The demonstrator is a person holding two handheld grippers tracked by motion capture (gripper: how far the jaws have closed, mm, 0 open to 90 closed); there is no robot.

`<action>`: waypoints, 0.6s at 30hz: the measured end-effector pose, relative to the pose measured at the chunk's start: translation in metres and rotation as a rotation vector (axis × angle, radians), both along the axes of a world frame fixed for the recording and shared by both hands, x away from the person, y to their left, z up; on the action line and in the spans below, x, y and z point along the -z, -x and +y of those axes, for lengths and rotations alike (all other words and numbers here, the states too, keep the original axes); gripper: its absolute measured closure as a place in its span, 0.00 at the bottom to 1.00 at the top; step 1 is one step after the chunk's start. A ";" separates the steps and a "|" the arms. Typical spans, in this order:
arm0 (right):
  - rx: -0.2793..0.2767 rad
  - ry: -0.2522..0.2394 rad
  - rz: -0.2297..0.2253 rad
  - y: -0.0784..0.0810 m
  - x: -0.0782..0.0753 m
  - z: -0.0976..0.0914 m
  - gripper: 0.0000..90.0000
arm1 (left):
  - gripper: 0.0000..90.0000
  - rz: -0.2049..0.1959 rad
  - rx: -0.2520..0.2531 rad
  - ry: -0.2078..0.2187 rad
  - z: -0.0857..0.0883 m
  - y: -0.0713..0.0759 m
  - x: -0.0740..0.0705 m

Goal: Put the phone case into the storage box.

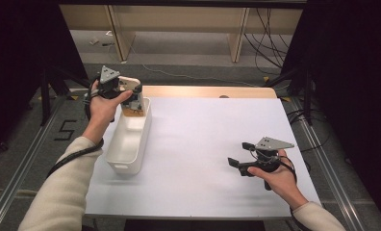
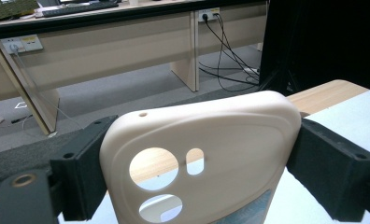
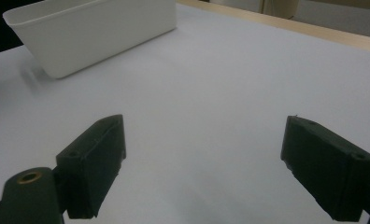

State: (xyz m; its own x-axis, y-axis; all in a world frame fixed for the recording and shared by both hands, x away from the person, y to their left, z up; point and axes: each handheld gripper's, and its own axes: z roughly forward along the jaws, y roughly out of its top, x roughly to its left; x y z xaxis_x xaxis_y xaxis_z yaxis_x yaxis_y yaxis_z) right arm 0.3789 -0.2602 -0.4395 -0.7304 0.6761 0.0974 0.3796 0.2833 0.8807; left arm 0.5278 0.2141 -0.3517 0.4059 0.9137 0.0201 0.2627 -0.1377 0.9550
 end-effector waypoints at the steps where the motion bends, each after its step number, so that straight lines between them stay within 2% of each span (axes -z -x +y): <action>1: 0.000 0.002 0.001 0.000 0.000 0.000 0.17 | 0.14 0.002 -0.002 0.000 0.000 0.000 0.000; 18: -0.001 0.000 0.000 0.000 0.000 0.000 0.17 | 0.14 0.007 -0.002 -0.012 -0.002 -0.007 0.002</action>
State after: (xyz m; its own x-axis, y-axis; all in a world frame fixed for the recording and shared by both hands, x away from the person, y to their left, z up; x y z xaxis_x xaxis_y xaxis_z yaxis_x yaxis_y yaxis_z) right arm 0.3789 -0.2603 -0.4396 -0.7307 0.6757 0.0972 0.3794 0.2836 0.8807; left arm 0.5346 0.2119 -0.3537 0.4046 0.9140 0.0286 0.2693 -0.1490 0.9515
